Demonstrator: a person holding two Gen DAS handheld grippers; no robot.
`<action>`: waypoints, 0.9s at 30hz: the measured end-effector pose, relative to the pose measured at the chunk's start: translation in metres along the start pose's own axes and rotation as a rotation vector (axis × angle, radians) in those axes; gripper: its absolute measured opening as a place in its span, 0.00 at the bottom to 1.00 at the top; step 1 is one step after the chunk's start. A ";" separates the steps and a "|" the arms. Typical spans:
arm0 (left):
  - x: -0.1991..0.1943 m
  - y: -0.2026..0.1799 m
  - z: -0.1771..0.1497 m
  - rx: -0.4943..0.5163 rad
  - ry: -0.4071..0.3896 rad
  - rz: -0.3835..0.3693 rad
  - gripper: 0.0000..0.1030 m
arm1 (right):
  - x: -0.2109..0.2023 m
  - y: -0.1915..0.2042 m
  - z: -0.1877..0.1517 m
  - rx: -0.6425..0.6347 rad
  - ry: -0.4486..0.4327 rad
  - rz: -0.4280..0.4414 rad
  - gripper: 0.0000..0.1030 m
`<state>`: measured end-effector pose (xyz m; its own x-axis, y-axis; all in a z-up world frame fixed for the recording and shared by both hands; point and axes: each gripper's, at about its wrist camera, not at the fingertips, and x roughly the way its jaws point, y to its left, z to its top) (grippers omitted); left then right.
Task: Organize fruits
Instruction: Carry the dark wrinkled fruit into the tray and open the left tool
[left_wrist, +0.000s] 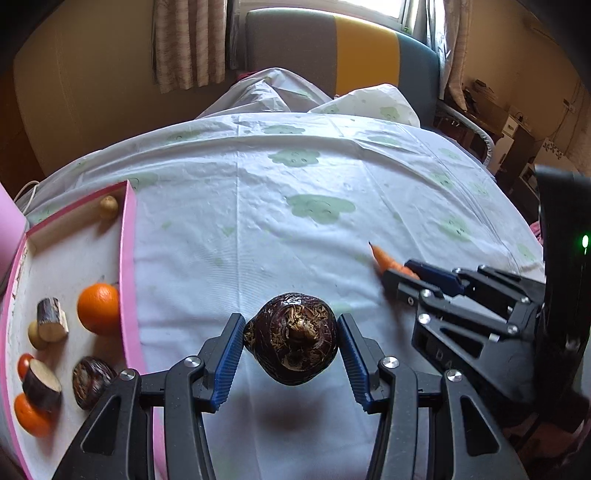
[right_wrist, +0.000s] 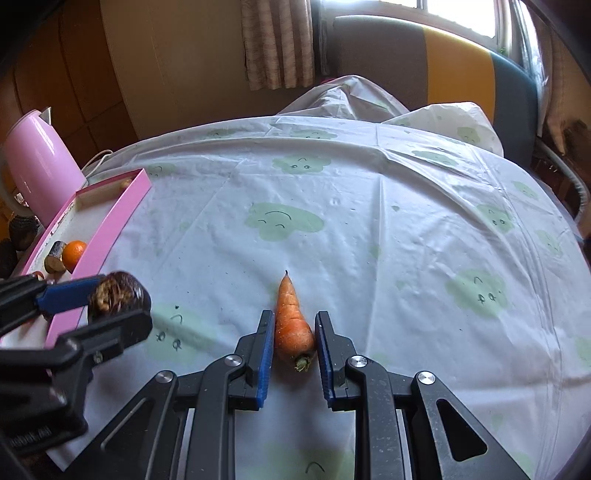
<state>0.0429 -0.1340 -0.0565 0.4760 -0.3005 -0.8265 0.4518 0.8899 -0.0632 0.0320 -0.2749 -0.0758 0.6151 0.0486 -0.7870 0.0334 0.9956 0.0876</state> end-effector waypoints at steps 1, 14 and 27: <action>0.001 -0.002 -0.004 0.005 -0.006 -0.003 0.50 | 0.000 0.000 -0.001 0.001 -0.006 0.000 0.22; 0.014 -0.003 -0.023 0.037 -0.076 -0.021 0.51 | 0.006 0.006 -0.006 -0.036 -0.040 -0.067 0.21; 0.014 -0.003 -0.028 0.048 -0.111 -0.025 0.51 | 0.006 0.011 -0.010 -0.061 -0.066 -0.090 0.20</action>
<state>0.0271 -0.1309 -0.0841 0.5435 -0.3604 -0.7581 0.4985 0.8652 -0.0539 0.0280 -0.2631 -0.0855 0.6622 -0.0441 -0.7480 0.0436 0.9988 -0.0203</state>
